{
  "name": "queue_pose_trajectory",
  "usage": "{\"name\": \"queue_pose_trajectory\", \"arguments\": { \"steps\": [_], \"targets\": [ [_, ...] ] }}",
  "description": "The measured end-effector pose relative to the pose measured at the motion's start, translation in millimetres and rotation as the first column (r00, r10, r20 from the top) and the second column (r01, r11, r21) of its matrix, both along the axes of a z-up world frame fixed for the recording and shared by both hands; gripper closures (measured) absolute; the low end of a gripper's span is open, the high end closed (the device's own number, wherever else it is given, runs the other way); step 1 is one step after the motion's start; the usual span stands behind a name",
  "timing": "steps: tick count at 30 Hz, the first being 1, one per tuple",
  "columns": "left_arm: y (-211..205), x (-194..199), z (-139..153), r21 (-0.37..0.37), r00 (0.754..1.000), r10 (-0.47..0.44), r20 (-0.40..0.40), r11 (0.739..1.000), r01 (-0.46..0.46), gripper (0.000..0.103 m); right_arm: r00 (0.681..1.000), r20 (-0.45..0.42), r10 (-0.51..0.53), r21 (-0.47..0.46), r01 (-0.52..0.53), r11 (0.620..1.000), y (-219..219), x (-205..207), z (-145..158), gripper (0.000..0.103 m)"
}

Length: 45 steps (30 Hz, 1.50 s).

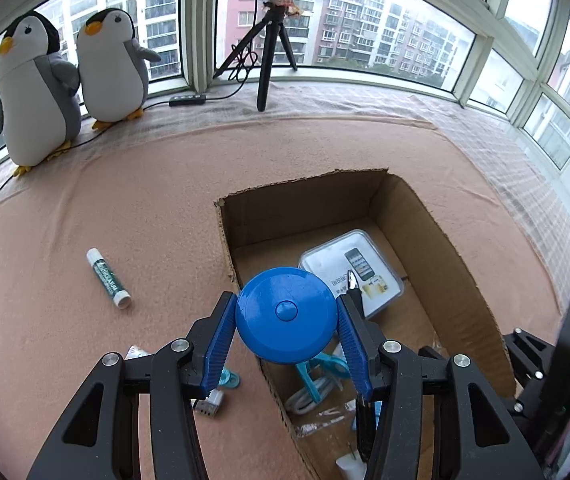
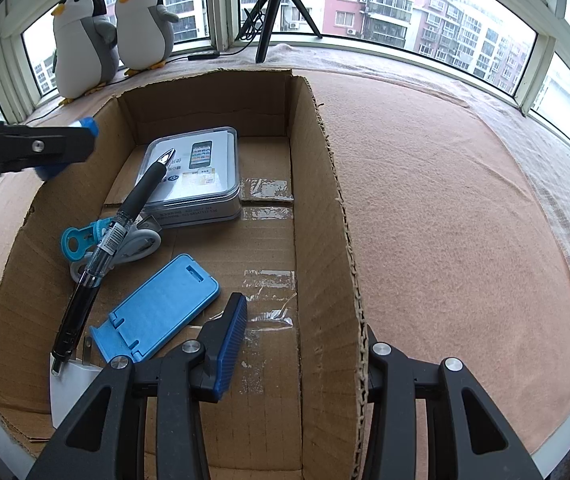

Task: Organize rigid objects
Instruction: 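Carry the blue tape measure into the box and open the left tool, then move the left tool to the Mentholatum lip balm tube and close on it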

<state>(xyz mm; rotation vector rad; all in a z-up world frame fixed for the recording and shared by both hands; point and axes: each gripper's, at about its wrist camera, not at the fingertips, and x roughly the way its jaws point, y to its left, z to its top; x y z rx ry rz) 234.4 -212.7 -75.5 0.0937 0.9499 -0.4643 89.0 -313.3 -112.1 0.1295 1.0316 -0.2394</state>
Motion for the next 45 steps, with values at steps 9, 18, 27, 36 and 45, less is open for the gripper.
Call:
{"name": "queue_pose_trajectory", "arguments": {
  "steps": [9, 18, 27, 36, 45],
  "targets": [
    [-9, 12, -1, 0.043, 1.0, 0.002, 0.029, 0.999, -0.003, 0.049, 1.0, 0.001, 0.0, 0.0, 0.0, 1.0, 0, 0, 0, 0.065],
    [-18, 9, -2, 0.06, 0.999, -0.021, 0.042, 0.998, 0.019, 0.049, 1.0, 0.001, -0.001, 0.001, 0.001, 1.0, 0, 0, 0, 0.065],
    [-25, 10, -5, 0.05, 0.999, -0.048, 0.017, 0.998, 0.047, 0.044, 1.0, 0.001, -0.001, 0.001, 0.001, 1.0, 1, 0, 0, 0.065],
    [-22, 8, -2, 0.041, 0.999, -0.048, 0.016, 0.998, 0.047, 0.04, 1.0, 0.0, -0.001, 0.0, 0.001, 1.0, 2, 1, 1, 0.065],
    [-17, 7, 0, 0.03, 0.999, -0.043, 0.011, 0.999, 0.043, 0.04, 1.0, 0.0, -0.002, 0.002, 0.002, 1.0, 2, 1, 1, 0.065]
  ]
}}
